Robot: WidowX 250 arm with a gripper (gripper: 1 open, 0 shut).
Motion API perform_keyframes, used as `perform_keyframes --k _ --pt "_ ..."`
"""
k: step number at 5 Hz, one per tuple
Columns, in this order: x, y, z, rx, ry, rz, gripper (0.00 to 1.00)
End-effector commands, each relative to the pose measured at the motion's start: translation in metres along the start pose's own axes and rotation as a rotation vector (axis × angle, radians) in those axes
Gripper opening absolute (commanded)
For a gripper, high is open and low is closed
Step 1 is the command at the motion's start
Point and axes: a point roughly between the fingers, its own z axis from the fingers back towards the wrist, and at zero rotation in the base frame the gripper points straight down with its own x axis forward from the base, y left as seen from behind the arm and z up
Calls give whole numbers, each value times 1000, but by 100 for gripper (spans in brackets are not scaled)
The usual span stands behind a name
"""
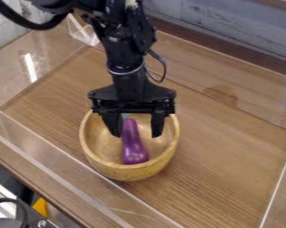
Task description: Remove the purple eggplant from inside the brown bowl and put it on the table
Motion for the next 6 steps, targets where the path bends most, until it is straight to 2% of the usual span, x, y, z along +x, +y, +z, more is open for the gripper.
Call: perform_keyframes --k 1,5,6 --pt "2 -3 4 -2 -46 -8 100" --pt "-1 1 -19 59 -48 9 100" --pt "-1 1 -22 67 -48 13 0"
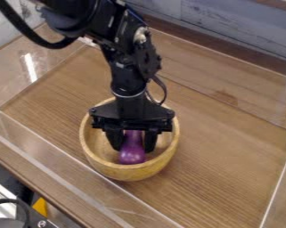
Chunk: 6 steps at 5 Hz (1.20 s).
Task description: Remove the purple eggplant from inside the brown bowl and put it on the table
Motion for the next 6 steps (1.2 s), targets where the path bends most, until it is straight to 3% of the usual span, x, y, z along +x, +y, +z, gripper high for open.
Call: perform_keyframes --k 1,4,6 --pt "2 -5 9 -13 -19 -12 0" --pt "4 -9 28 -36 -13 -3 0" --pt "9 -16 60 -77 -23 16 0"
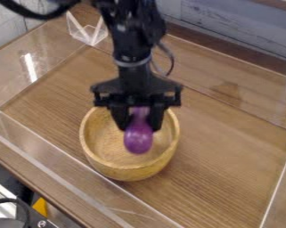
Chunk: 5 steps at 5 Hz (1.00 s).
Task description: Remove the purple eggplant from inside the brown bowl and put it on the table
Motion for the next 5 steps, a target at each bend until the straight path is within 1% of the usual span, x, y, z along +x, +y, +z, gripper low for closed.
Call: perform_keyframes --k 1,2,3,4,5 --pt "7 -5 -1 -15 -57 -20 0" --pt "3 -4 -14 4 -65 -40 0" --pt "5 -2 -14 9 -79 -31 0" --pt "4 -2 -8 9 -75 -24 0" --pt "4 -3 -2 2 -73 -19 0"
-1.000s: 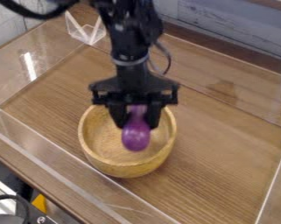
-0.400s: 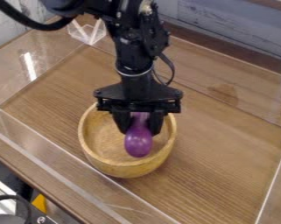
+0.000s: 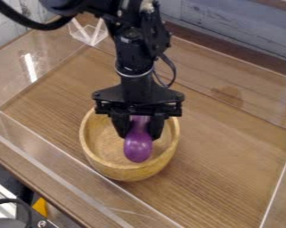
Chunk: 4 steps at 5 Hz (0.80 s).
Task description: Remove the purple eggplant from inside the brown bowl and put it on the table
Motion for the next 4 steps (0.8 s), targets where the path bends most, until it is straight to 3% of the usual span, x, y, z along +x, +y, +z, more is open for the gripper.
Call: perform_keyframes --k 1,4 --pt "14 -4 12 -33 -51 10 100" --pt "12 7 -6 5 -37 23 100"
